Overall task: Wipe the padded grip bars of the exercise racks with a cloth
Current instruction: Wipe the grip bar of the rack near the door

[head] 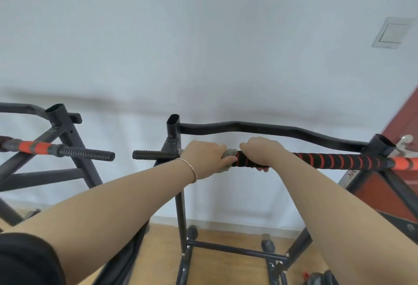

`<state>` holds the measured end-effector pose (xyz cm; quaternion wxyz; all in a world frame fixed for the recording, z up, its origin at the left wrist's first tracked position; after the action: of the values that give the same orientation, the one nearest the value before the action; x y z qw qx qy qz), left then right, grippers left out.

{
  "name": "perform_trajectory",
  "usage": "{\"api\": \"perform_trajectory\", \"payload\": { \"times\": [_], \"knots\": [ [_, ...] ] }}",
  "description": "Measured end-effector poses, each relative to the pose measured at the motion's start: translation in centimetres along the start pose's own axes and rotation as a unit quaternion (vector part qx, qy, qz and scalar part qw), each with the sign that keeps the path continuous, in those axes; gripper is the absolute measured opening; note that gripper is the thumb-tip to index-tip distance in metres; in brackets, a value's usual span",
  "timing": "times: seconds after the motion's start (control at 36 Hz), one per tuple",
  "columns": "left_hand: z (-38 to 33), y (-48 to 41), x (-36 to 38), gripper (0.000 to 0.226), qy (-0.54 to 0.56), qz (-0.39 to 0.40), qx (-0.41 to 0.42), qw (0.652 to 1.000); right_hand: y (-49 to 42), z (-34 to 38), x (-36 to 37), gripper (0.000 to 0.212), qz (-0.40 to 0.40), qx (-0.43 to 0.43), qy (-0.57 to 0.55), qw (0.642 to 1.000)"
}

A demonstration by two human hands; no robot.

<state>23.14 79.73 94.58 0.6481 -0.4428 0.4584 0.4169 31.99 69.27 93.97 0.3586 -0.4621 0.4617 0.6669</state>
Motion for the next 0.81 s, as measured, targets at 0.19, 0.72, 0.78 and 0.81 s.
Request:
{"api": "perform_trajectory", "payload": {
  "times": [0.19, 0.72, 0.78, 0.81],
  "knots": [
    [1.6, -1.4, 2.7, 0.066, 0.244, 0.168, -0.091, 0.951, 2.4, 0.9, 0.3, 0.024, -0.190, -0.109, 0.200, 0.955],
    [7.0, 7.3, -0.8, 0.030, 0.173, 0.062, 0.054, 0.982, -0.4, -0.5, -0.1, 0.026, -0.082, -0.004, 0.069, 0.994],
    [9.0, 8.9, -0.8, 0.028, 0.152, 0.066, 0.028, 0.986, -0.8, -0.8, -0.1, 0.035, -0.057, 0.011, 0.028, 0.998],
    [10.1, 9.9, -0.6, 0.027, 0.147, 0.075, 0.004, 0.986, -0.8, -0.7, -0.1, 0.036, -0.047, 0.011, 0.025, 0.999]
  ]
}}
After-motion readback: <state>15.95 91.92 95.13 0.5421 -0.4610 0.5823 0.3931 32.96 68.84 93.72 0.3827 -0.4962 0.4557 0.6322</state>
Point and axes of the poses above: each hand's wrist, its own y-axis away from the middle knuckle, its own x-axis out of the palm, z = x × y, the point moved 10 cm from there along -y, towards the middle knuckle, and after that the axes turned 15 degrees about x, right-handed, at the moved point
